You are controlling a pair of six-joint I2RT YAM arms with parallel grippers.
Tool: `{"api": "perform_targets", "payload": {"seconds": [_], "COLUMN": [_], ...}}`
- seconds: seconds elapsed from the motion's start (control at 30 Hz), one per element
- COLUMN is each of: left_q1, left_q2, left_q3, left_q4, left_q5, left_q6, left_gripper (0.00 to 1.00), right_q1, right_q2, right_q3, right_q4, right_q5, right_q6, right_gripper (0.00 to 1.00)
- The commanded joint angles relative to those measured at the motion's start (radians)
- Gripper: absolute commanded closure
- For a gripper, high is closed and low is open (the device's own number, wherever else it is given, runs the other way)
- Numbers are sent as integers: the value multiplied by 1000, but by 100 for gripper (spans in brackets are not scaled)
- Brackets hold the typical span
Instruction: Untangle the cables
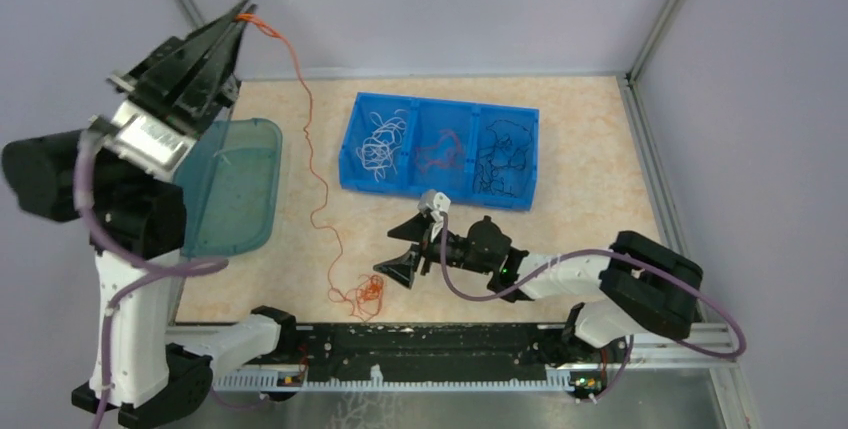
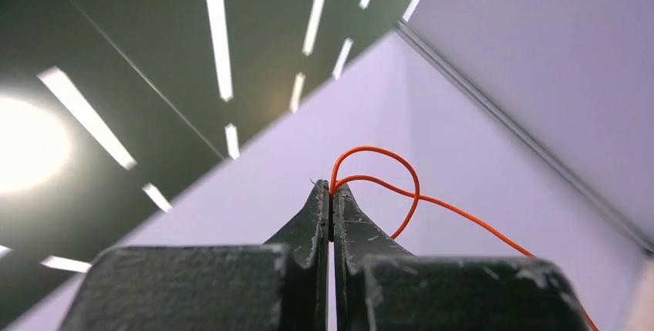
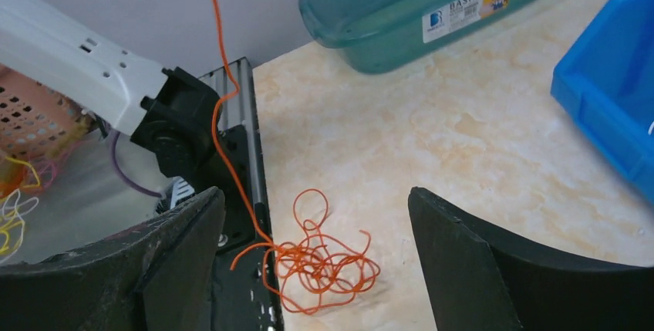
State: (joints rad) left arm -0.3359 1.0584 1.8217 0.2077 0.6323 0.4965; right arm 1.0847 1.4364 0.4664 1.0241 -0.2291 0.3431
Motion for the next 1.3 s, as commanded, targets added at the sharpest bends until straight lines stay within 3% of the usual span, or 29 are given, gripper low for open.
{"api": "perform_targets", "payload": {"seconds": [0.0,0.13,0.23,0.5,0.67,0.73,0.77,0.87,1.07,1.17,1.27], "left_q1": [0,0,0,0,0,0,-1,0,0,0,0], "left_q2": [-17,-26,-30,-49,-78,-87,-91,-100,-136,-156,-186], "left_q3": [-90,-116,-122,-147,-215,-237,-243,-256,-370,-481,-609], "left_q4": [-70,-58,-54,-56,-49,-47,-47,-70,-298,-454,-507], "left_q5": [22,28,36,25,22,21,19,9,-48,38,177], "left_q6": [-101,-114,-125,-125,-144,-146,-150,-158,-303,-375,-431], "left_gripper": [100,100,100,100,100,100,100,100,99,92,83], "right_q1": [9,6,-25,-78,-84,-85,-85,-94,-104,-104,-105], "right_q2": [-135,-169,-106,61,108,126,130,132,28,-35,-71], "right_q3": [33,45,124,238,280,294,296,308,307,284,269], "right_q4": [-160,-171,-132,49,58,55,59,42,-44,-66,-77], "right_q5": [-80,-21,-85,-256,-290,-304,-310,-320,-281,-234,-216], "right_q6": [-108,-141,-103,55,94,109,111,121,91,64,54], "right_gripper": [10,8,9,23,51,54,62,100,100,100,100]}}
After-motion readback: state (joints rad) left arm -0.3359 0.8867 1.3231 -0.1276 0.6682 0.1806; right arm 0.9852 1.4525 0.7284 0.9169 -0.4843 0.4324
